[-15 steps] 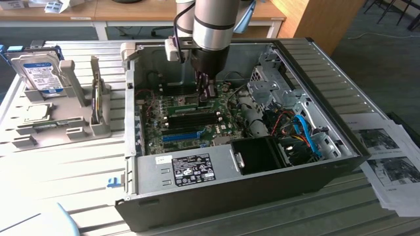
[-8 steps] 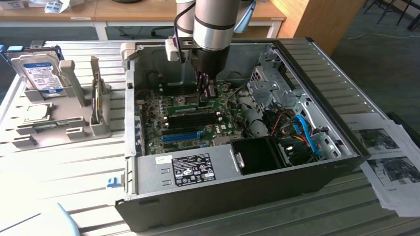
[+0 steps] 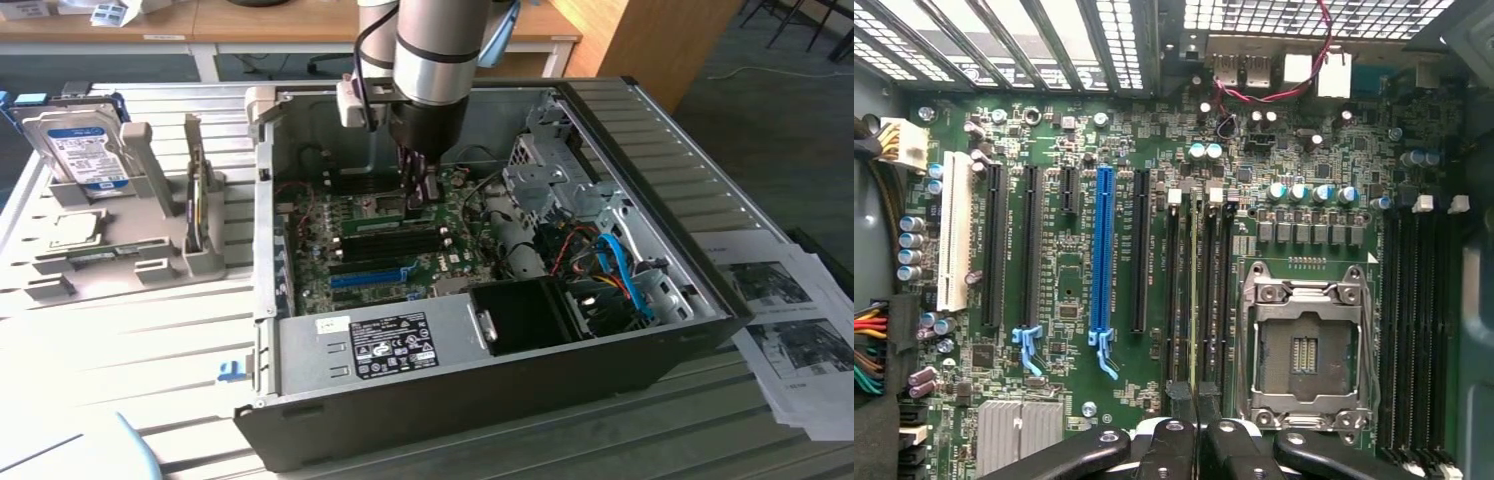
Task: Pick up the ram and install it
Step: 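Insert the ram into the slot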
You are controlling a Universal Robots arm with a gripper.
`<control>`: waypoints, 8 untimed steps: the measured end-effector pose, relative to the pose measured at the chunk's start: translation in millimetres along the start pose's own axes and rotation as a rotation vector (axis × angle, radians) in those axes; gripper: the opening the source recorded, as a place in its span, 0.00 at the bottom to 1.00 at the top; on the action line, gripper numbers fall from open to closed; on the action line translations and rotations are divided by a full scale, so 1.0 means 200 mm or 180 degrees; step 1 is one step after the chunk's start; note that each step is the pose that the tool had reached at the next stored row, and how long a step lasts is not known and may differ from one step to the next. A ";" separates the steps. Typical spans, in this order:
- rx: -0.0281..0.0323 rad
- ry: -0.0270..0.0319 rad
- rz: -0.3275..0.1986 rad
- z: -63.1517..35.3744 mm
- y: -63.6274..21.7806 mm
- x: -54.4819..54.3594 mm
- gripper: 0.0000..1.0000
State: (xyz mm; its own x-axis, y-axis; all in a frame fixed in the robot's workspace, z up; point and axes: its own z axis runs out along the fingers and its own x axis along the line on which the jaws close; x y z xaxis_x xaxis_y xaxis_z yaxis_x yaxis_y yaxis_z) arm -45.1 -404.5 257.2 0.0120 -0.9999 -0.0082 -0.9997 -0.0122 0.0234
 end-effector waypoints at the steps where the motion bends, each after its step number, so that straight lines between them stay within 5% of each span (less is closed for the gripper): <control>1: 0.0000 0.0000 0.0000 0.000 0.000 0.00 0.11; 8: 0.0000 0.0000 0.0000 0.000 0.000 0.02 0.11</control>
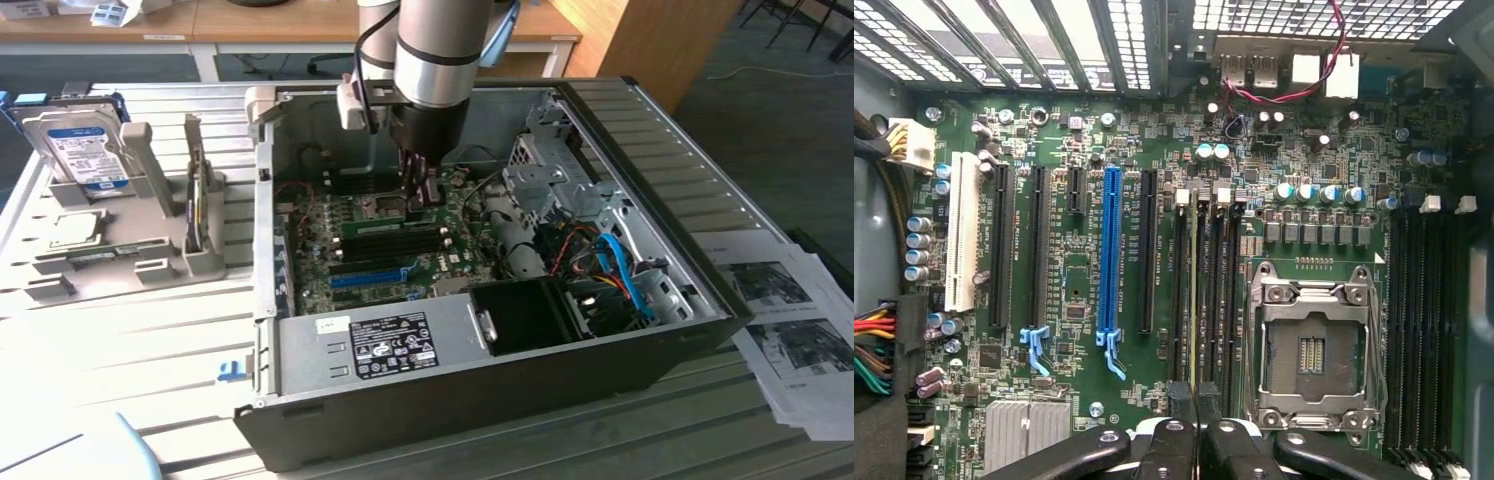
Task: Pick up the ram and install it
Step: 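Insert the ram into the slot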
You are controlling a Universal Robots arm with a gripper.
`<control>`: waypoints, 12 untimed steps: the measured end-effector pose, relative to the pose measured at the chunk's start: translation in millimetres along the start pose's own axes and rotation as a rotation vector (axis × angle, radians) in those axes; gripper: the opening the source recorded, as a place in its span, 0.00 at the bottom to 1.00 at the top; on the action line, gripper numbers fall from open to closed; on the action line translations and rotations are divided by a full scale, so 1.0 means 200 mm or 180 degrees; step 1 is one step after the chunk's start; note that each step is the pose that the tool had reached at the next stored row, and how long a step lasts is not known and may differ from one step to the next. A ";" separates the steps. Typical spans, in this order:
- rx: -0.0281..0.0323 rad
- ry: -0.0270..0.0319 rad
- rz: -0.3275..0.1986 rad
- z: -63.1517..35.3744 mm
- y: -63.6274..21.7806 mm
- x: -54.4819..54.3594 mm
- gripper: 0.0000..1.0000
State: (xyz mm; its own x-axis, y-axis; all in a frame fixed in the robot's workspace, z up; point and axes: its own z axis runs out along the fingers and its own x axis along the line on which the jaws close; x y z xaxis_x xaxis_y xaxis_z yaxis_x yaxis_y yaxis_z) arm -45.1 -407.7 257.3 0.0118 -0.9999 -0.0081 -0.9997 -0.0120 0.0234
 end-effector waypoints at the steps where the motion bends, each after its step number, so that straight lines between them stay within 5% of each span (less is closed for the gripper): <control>1: 0.0000 0.0000 0.0000 0.000 0.000 0.00 0.11; 12: 0.0001 0.0000 -0.0001 0.042 -0.001 0.00 0.11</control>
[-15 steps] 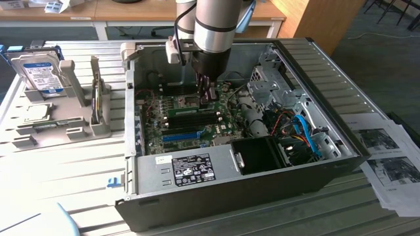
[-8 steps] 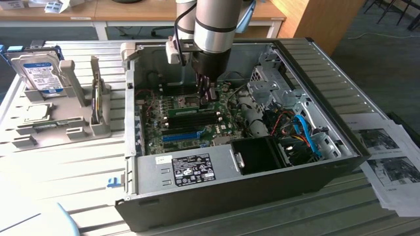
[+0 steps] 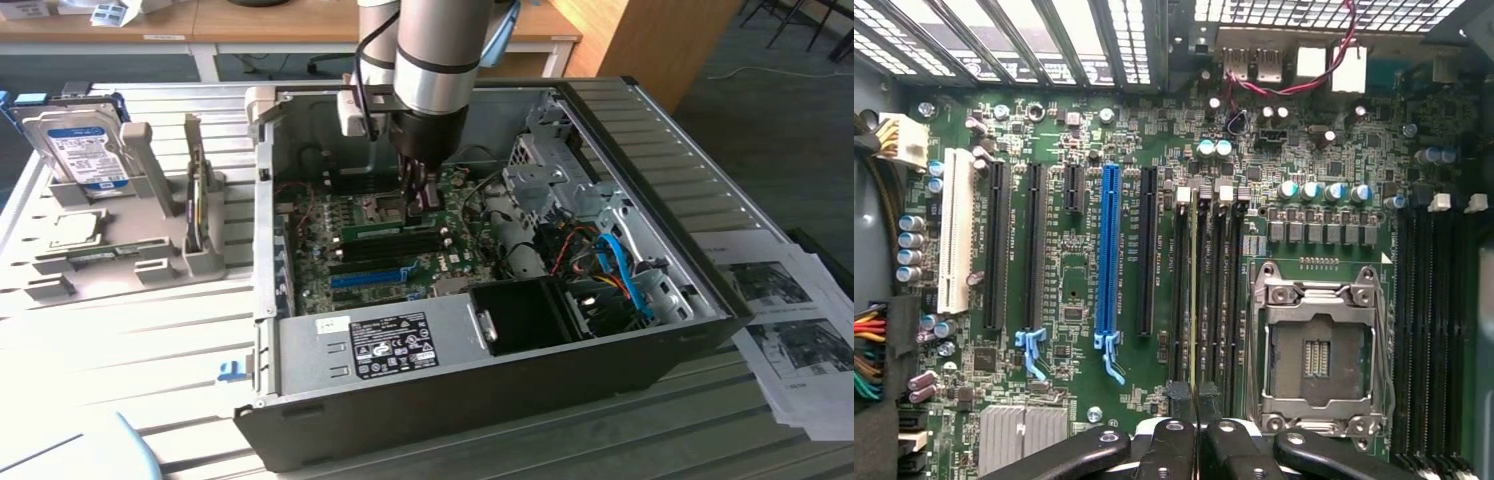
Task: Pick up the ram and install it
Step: 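Insert the ram into the slot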
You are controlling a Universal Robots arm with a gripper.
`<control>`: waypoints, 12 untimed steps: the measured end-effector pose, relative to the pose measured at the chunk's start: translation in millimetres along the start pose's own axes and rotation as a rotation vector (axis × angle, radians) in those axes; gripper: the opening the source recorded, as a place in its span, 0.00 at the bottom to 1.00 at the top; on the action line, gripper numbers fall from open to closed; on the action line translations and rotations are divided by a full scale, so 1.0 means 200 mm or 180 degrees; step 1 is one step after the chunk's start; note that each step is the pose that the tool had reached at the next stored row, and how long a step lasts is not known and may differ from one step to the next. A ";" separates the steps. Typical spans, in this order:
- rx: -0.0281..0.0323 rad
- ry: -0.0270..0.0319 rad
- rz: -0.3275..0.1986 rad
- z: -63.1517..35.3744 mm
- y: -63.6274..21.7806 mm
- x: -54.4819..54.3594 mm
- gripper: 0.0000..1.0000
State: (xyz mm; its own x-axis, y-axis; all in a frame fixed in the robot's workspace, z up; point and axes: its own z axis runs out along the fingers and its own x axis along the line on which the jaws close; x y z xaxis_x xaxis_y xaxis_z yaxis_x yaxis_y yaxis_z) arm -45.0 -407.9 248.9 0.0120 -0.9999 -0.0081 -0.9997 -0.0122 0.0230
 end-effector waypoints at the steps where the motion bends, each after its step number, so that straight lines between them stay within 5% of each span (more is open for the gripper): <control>1: 0.0000 0.0000 0.0000 0.005 0.000 0.00 0.11; 12: 0.0000 0.0000 0.0000 0.010 0.000 0.01 0.11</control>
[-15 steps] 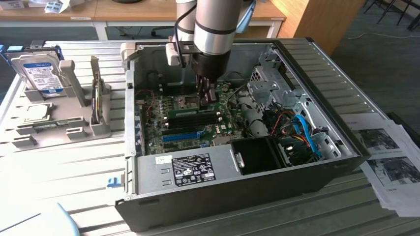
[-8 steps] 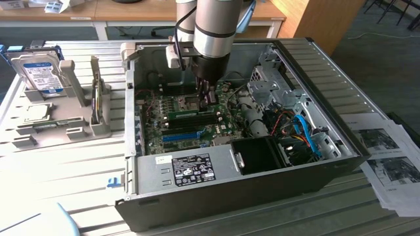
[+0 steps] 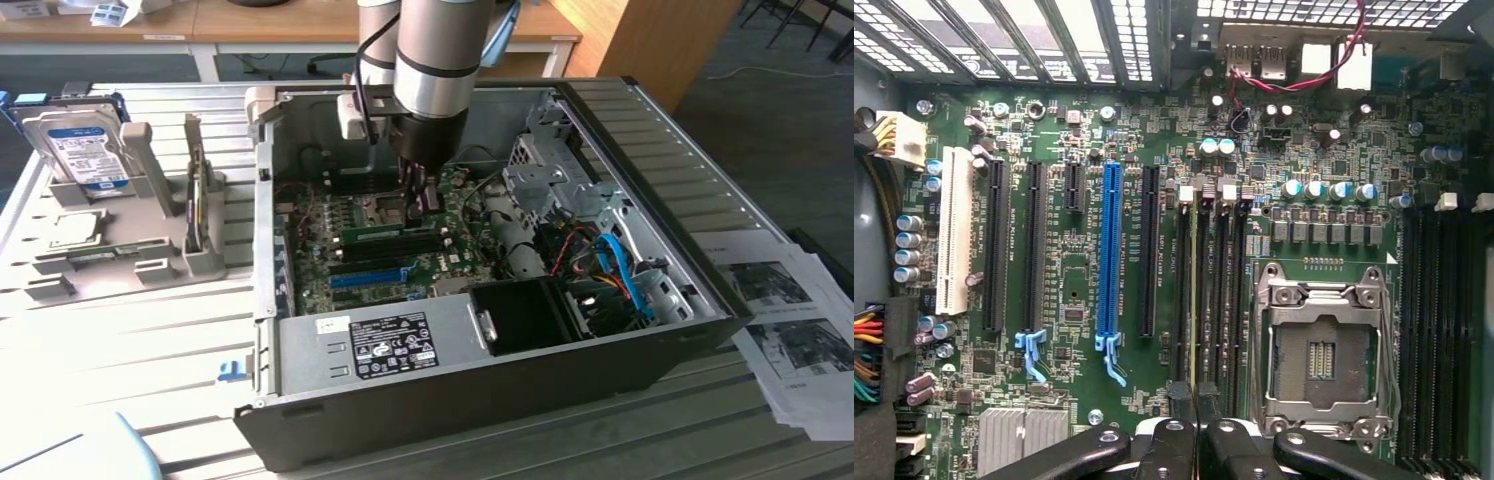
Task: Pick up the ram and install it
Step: 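Insert the ram into the slot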
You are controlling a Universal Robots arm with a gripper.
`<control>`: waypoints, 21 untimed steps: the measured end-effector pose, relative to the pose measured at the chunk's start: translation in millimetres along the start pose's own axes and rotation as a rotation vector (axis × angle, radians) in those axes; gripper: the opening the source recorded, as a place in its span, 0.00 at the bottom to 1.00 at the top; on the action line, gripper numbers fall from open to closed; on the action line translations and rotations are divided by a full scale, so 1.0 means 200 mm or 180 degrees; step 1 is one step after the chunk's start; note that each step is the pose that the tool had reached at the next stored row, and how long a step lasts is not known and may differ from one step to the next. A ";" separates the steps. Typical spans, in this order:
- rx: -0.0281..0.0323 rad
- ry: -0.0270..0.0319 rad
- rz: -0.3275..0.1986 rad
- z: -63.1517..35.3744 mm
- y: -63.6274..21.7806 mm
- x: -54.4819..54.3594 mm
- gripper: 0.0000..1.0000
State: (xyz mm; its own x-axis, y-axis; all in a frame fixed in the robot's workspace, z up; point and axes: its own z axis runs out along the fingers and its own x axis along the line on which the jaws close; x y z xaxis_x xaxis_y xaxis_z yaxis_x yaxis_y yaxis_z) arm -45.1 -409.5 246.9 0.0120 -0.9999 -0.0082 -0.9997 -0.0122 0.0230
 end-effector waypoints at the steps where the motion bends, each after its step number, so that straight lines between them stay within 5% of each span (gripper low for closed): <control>1: 0.0000 0.0000 0.0000 0.000 0.000 0.00 0.11; 21: 0.0001 -0.0002 0.0065 0.001 -0.007 0.00 0.11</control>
State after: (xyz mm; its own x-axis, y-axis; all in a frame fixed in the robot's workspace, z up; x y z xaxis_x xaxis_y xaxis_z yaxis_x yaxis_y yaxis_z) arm -43.7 -410.3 246.7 -0.0085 -0.9999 -0.0082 -0.9997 0.0083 0.0230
